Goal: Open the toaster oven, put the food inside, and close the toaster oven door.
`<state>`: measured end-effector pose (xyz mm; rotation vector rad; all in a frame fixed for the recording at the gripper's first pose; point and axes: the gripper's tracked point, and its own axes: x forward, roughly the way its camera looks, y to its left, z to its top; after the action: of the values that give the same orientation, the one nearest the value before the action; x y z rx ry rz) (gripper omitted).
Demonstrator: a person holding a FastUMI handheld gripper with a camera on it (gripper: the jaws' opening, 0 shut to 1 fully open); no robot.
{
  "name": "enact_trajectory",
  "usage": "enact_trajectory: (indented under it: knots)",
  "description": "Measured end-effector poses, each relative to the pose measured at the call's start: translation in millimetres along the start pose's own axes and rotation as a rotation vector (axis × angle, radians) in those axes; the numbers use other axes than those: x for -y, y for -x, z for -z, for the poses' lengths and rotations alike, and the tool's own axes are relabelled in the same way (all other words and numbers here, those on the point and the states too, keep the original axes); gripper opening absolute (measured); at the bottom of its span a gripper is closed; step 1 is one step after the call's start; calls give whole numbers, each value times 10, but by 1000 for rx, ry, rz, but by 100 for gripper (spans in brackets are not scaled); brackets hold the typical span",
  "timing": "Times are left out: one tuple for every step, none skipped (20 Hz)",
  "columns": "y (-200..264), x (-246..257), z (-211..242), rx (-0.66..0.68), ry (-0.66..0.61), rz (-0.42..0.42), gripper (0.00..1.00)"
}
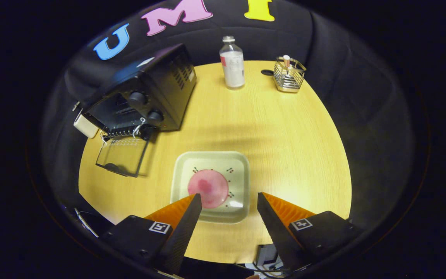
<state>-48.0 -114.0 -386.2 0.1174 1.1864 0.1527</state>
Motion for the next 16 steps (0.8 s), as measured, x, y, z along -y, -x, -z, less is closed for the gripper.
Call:
enact_trajectory:
  knots:
    - [-84, 32, 2, -35, -1, -14, 92]
    - [-166, 59, 28, -70, 2, -24, 90]
    - [-249, 97, 44, -99, 4, -26, 85]
    - [-323, 138, 54, -124, -1, -22, 83]
    - [-388, 183, 69, -150, -11, -12, 73]
    - [-444, 207, 101, -180, -20, -11, 71]
    - [-508, 228, 127, -202, -23, -7, 71]
    - [-548, 253, 146, -219, -19, 0, 71]
    - [-582, 289, 229, -258, -11, 24, 63]
    - [-617, 329, 158, -241, -11, 44, 55]
    - [-639, 339, 216, -272, -10, 38, 45]
    - [-597, 330, 198, -281, -9, 28, 35]
    - [-588, 340, 191, -285, 6, 11, 35]
    - [-620, 294, 159, -276, 6, -29, 34]
    - [-637, 278, 148, -264, 6, -68, 15]
    - [-610, 279, 157, -257, -4, -107, 15]
